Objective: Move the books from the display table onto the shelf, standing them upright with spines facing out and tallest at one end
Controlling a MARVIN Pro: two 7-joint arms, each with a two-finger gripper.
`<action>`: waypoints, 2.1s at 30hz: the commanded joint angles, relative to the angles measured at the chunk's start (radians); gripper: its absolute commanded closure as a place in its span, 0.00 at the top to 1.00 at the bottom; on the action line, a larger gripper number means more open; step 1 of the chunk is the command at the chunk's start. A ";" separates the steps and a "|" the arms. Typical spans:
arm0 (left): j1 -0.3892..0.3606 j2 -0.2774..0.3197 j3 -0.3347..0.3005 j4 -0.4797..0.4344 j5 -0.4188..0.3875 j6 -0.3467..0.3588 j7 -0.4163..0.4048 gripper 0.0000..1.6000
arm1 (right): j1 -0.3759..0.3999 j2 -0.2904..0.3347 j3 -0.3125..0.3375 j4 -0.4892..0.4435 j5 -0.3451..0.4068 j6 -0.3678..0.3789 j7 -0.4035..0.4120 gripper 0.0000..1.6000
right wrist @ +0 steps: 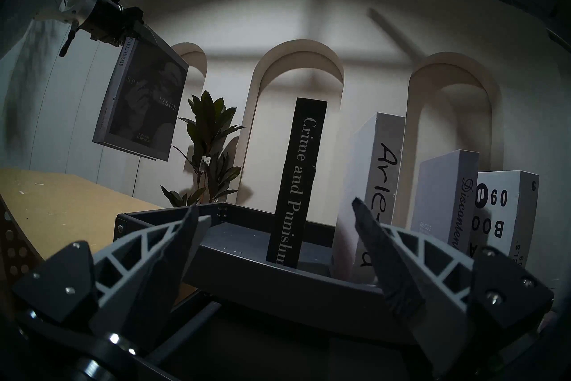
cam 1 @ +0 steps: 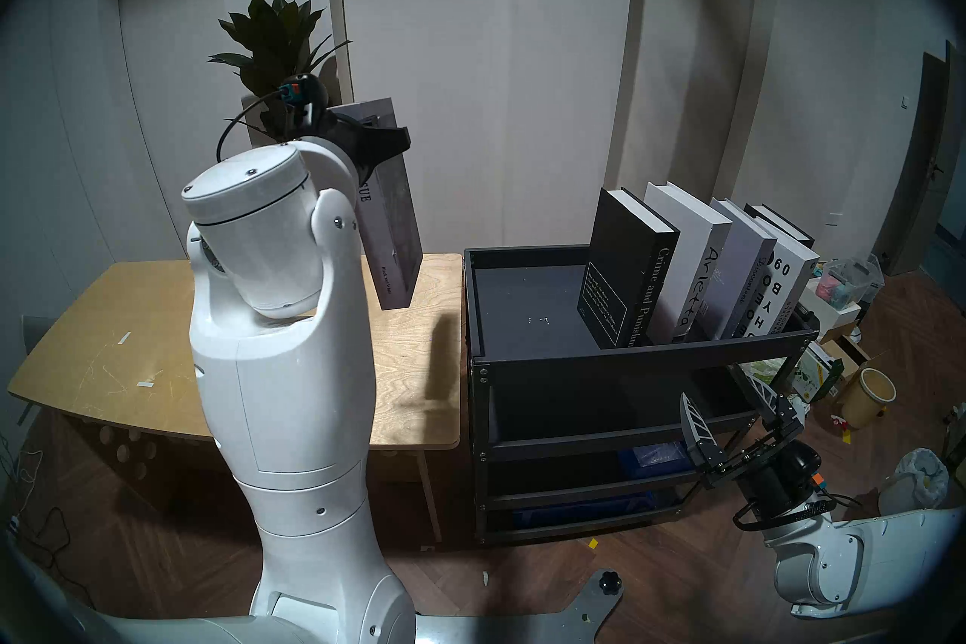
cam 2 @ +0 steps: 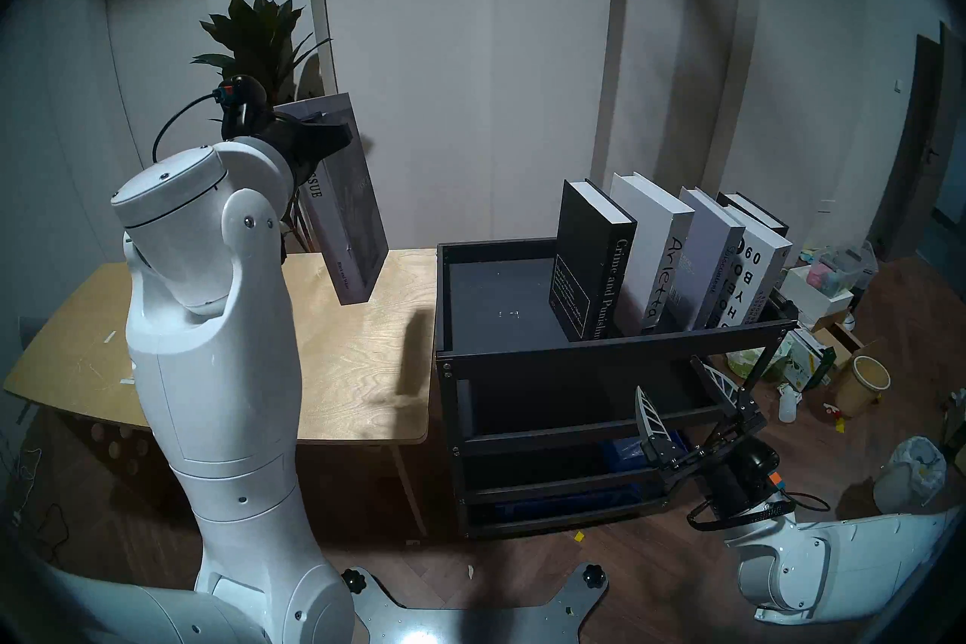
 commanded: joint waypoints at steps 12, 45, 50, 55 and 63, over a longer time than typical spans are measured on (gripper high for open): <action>0.066 0.062 0.176 0.064 -0.302 -0.068 0.293 0.00 | -0.019 0.011 0.017 -0.013 0.000 -0.004 -0.016 1.00; -0.092 -0.020 0.312 0.396 -0.540 -0.543 0.584 0.00 | -0.068 0.008 0.067 -0.019 -0.006 -0.004 -0.019 1.00; -0.100 0.008 0.313 0.446 -0.522 -0.611 0.546 0.00 | -0.077 0.006 0.077 -0.019 -0.007 -0.004 -0.018 1.00; -0.110 0.065 0.343 0.451 -0.490 -0.653 0.476 0.00 | -0.079 0.004 0.080 -0.018 -0.006 -0.004 -0.015 1.00; -0.065 0.172 0.428 0.353 -0.413 -0.671 0.389 0.00 | -0.086 0.001 0.088 -0.018 -0.006 -0.004 -0.012 1.00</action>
